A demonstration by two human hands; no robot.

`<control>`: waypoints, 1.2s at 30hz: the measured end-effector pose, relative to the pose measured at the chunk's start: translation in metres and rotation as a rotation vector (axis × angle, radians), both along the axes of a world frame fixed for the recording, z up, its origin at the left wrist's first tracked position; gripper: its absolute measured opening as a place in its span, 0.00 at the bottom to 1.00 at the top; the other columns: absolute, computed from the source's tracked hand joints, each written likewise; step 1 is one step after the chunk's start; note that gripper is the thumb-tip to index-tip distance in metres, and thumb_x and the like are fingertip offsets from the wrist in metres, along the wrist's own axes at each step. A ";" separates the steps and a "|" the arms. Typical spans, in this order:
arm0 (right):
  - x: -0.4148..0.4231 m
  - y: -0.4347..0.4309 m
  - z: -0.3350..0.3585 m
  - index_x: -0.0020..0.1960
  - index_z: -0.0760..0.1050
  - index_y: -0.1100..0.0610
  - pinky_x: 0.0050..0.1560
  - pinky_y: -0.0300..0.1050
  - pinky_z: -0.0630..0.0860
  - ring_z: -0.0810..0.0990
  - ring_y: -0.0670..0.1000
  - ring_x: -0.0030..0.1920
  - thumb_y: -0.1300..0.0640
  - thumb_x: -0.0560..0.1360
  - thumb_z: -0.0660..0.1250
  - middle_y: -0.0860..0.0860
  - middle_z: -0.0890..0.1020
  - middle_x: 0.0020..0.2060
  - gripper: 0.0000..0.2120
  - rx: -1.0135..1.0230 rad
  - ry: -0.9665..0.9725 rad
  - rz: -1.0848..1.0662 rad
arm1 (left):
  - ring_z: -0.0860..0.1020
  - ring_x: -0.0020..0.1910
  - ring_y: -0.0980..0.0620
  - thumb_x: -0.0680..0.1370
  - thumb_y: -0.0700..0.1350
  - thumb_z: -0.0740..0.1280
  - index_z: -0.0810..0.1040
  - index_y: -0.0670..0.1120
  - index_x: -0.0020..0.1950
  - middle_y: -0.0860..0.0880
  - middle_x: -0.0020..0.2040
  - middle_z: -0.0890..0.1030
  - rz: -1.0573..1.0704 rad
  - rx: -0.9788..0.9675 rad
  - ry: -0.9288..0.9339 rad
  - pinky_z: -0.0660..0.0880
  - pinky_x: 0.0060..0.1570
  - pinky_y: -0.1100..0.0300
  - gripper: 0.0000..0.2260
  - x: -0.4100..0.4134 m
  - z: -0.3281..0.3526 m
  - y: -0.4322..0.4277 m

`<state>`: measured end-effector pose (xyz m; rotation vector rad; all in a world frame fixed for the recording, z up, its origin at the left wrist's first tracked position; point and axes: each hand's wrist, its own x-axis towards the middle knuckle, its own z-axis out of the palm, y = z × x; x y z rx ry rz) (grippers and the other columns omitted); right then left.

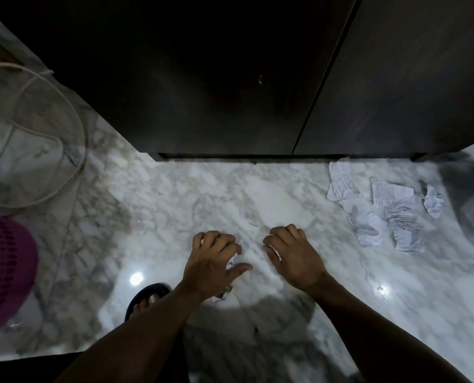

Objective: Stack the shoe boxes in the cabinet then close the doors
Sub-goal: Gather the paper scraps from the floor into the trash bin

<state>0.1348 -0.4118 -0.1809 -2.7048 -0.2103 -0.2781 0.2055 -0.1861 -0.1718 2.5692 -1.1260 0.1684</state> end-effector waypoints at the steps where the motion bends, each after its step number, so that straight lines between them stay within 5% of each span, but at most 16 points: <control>1: 0.002 0.000 0.000 0.51 0.80 0.54 0.49 0.46 0.69 0.75 0.54 0.46 0.51 0.80 0.62 0.50 0.79 0.48 0.10 0.018 -0.007 -0.018 | 0.79 0.47 0.49 0.74 0.66 0.68 0.82 0.50 0.42 0.51 0.46 0.84 -0.004 -0.022 -0.023 0.71 0.49 0.52 0.20 0.006 -0.001 -0.004; 6: 0.012 0.003 0.011 0.52 0.80 0.59 0.52 0.44 0.76 0.78 0.51 0.49 0.51 0.81 0.62 0.51 0.79 0.48 0.13 0.314 0.033 -0.222 | 0.77 0.29 0.55 0.72 0.68 0.68 0.78 0.49 0.31 0.53 0.31 0.80 0.105 -0.090 0.121 0.71 0.32 0.63 0.24 0.046 0.016 -0.034; 11: 0.017 -0.006 0.046 0.56 0.80 0.56 0.51 0.47 0.80 0.79 0.47 0.52 0.53 0.82 0.64 0.48 0.77 0.52 0.09 0.505 0.067 -0.448 | 0.76 0.29 0.56 0.71 0.75 0.60 0.78 0.49 0.33 0.55 0.33 0.80 0.216 -0.205 0.278 0.74 0.30 0.62 0.30 0.050 0.048 -0.059; 16: 0.018 -0.039 0.122 0.56 0.79 0.56 0.49 0.49 0.81 0.79 0.48 0.52 0.54 0.82 0.65 0.48 0.78 0.52 0.08 0.487 -0.073 -0.571 | 0.76 0.31 0.54 0.67 0.68 0.72 0.78 0.50 0.35 0.55 0.33 0.79 0.238 -0.393 0.390 0.76 0.33 0.57 0.21 0.046 0.118 -0.105; 19: 0.010 -0.067 0.191 0.56 0.80 0.57 0.53 0.36 0.76 0.80 0.50 0.52 0.53 0.81 0.66 0.50 0.79 0.52 0.09 0.455 -0.216 -0.623 | 0.76 0.32 0.55 0.68 0.63 0.76 0.76 0.50 0.34 0.55 0.32 0.77 0.181 -0.507 0.398 0.75 0.35 0.56 0.18 0.042 0.183 -0.137; 24: -0.034 -0.126 0.312 0.66 0.76 0.55 0.51 0.39 0.77 0.80 0.47 0.49 0.50 0.81 0.66 0.47 0.77 0.53 0.16 0.431 -0.387 -0.677 | 0.80 0.38 0.56 0.68 0.62 0.76 0.84 0.51 0.42 0.55 0.40 0.83 0.004 -0.670 0.258 0.76 0.40 0.59 0.16 0.017 0.290 -0.208; 26: -0.059 -0.151 0.354 0.68 0.76 0.55 0.53 0.32 0.73 0.79 0.45 0.49 0.50 0.80 0.66 0.47 0.78 0.52 0.18 0.383 -0.448 -0.699 | 0.81 0.41 0.57 0.68 0.60 0.77 0.85 0.51 0.47 0.55 0.44 0.85 -0.055 -0.734 0.236 0.77 0.43 0.60 0.15 0.001 0.332 -0.241; 31: -0.115 -0.225 0.440 0.70 0.74 0.54 0.59 0.44 0.76 0.79 0.48 0.57 0.49 0.80 0.67 0.49 0.79 0.58 0.20 0.173 -0.439 -0.750 | 0.82 0.46 0.54 0.70 0.59 0.76 0.86 0.52 0.50 0.55 0.47 0.86 -0.258 -0.732 0.147 0.79 0.47 0.57 0.14 -0.026 0.410 -0.325; 36: -0.147 -0.301 0.472 0.64 0.78 0.56 0.54 0.44 0.75 0.80 0.53 0.58 0.49 0.80 0.67 0.54 0.83 0.57 0.16 0.119 -0.375 -0.903 | 0.82 0.43 0.50 0.72 0.59 0.74 0.84 0.53 0.44 0.52 0.42 0.85 -0.340 -0.586 0.172 0.78 0.42 0.54 0.11 -0.036 0.449 -0.415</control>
